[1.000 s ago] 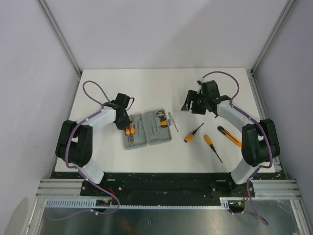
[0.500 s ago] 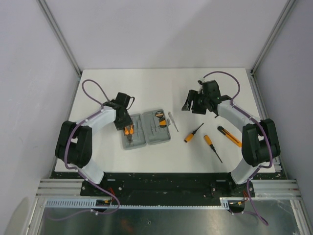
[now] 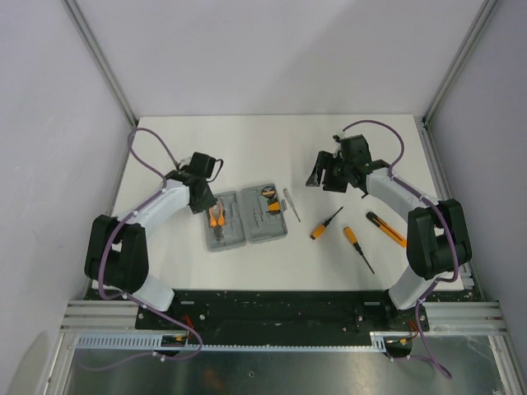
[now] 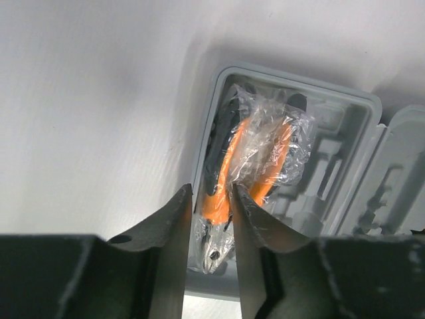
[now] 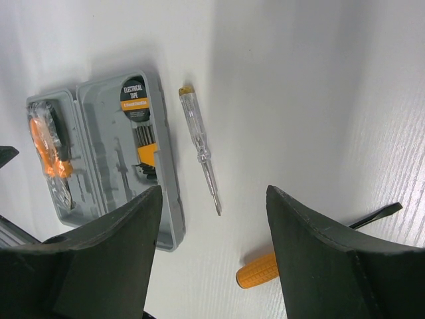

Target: Pack the tool kit

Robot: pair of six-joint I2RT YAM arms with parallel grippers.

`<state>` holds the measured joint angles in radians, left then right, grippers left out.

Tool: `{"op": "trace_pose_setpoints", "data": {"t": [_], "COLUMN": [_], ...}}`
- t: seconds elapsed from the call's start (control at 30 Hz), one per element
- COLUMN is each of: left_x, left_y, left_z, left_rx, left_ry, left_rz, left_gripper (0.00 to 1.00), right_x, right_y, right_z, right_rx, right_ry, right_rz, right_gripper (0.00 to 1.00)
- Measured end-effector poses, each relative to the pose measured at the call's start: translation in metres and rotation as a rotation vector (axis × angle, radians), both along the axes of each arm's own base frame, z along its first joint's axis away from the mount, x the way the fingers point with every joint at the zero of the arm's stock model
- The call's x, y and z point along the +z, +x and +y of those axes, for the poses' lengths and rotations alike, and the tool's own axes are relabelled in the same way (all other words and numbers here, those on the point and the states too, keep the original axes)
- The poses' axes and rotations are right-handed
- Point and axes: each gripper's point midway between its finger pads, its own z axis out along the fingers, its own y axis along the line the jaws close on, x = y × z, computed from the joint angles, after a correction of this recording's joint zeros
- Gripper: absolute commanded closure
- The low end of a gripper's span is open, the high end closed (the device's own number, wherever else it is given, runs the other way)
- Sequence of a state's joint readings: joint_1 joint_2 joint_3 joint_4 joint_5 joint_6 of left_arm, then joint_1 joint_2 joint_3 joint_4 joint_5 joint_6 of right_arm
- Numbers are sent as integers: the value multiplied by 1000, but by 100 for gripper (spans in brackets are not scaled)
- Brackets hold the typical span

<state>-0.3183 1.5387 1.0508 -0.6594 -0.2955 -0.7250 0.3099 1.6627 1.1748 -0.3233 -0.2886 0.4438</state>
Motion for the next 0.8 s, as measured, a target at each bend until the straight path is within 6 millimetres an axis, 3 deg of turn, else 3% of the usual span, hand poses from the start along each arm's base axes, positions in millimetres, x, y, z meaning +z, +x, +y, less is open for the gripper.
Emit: {"op": "trace_pose_setpoints", "data": {"t": [0.1,0.4,0.8], "left_x": [-1,-25,-30], "left_y": [1,10,22], "left_z": [2,-1,1], "left_rx": [1,-19,-18], "left_ry": [10,25,20], "left_rz": [0,32,19], "left_gripper": [76,85,98], "right_x": [-2,-4,3], "right_y": [0,-3,-31], "right_z": [0,7,69], "right_rx": [0,36,254], "right_ry": [-1,0,-16], "right_rz": [5,0,-90], "right_gripper": [32,31,36]}}
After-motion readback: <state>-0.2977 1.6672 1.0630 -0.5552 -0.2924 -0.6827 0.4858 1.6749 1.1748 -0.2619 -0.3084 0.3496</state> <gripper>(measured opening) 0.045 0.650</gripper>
